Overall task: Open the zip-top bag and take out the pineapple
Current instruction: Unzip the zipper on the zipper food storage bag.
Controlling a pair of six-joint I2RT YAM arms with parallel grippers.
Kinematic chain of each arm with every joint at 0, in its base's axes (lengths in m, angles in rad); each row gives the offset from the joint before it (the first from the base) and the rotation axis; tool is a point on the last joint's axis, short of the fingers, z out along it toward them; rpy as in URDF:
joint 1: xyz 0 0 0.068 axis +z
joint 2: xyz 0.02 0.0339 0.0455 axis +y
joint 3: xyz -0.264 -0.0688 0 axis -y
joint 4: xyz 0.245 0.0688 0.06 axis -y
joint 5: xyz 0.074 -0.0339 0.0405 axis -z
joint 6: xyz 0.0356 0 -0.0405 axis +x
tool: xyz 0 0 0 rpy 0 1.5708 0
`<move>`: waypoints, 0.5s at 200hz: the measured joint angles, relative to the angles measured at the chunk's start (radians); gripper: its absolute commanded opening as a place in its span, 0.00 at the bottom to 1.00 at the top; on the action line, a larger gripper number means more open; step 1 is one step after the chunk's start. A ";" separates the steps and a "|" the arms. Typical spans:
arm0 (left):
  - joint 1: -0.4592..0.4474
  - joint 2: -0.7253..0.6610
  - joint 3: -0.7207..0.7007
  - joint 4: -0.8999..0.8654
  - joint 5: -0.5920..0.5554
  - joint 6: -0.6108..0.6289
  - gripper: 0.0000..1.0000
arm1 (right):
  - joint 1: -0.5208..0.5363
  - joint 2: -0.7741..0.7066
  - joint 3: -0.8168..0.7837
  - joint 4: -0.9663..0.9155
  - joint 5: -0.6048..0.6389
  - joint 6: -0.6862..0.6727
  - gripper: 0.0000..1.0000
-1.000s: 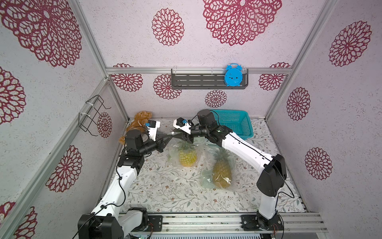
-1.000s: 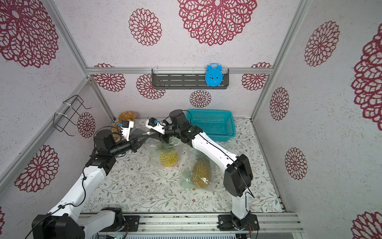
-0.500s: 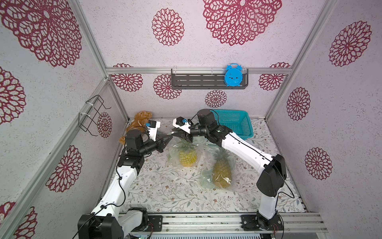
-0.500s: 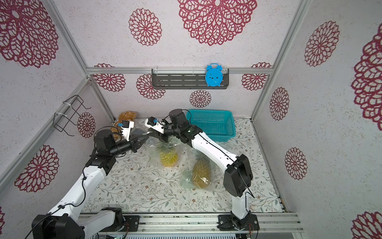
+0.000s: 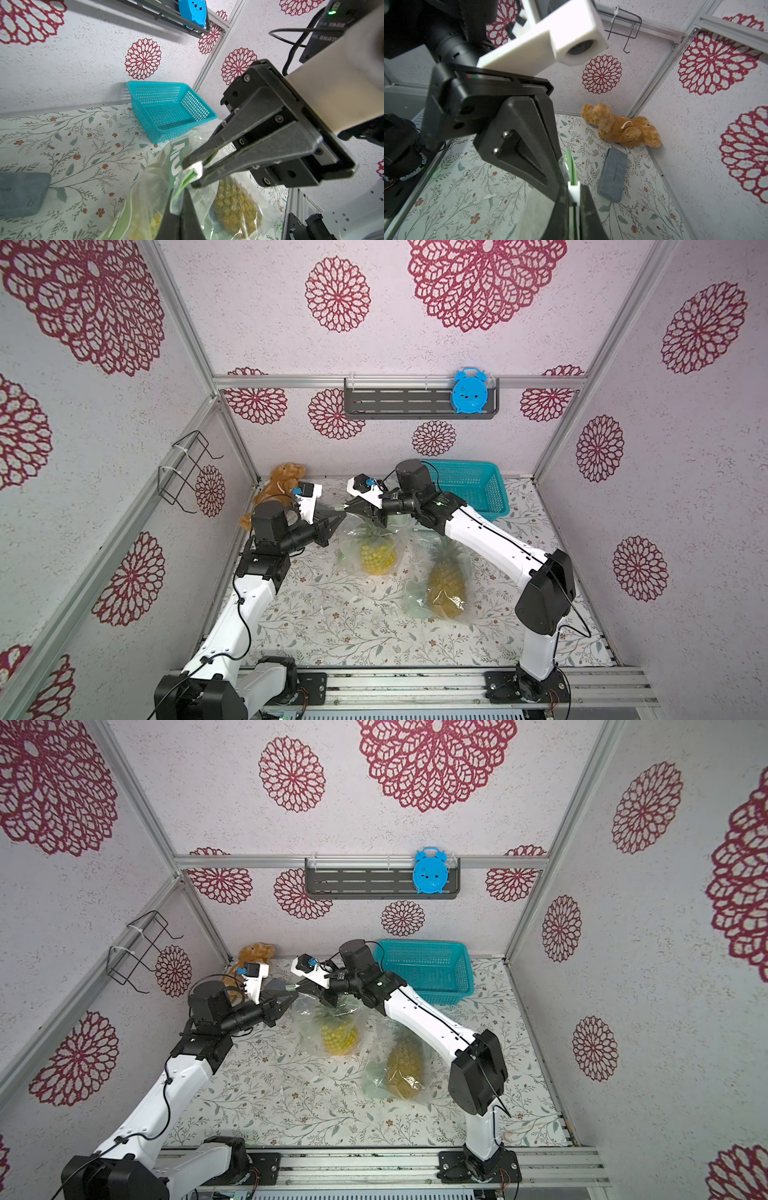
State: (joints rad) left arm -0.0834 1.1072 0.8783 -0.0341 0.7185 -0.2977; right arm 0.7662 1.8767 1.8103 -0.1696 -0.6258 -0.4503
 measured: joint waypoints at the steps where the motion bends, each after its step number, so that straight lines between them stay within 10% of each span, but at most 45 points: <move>1: 0.000 0.000 0.000 0.000 -0.001 0.000 0.00 | 0.000 0.000 0.000 -0.001 0.000 0.000 0.02; 100: -0.006 -0.026 -0.027 0.005 -0.040 0.002 0.00 | -0.024 -0.002 0.007 -0.092 -0.008 0.008 0.02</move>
State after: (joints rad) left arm -0.0891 1.0817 0.8509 -0.0296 0.6785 -0.2955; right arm 0.7418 1.8744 1.8175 -0.2619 -0.6342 -0.4423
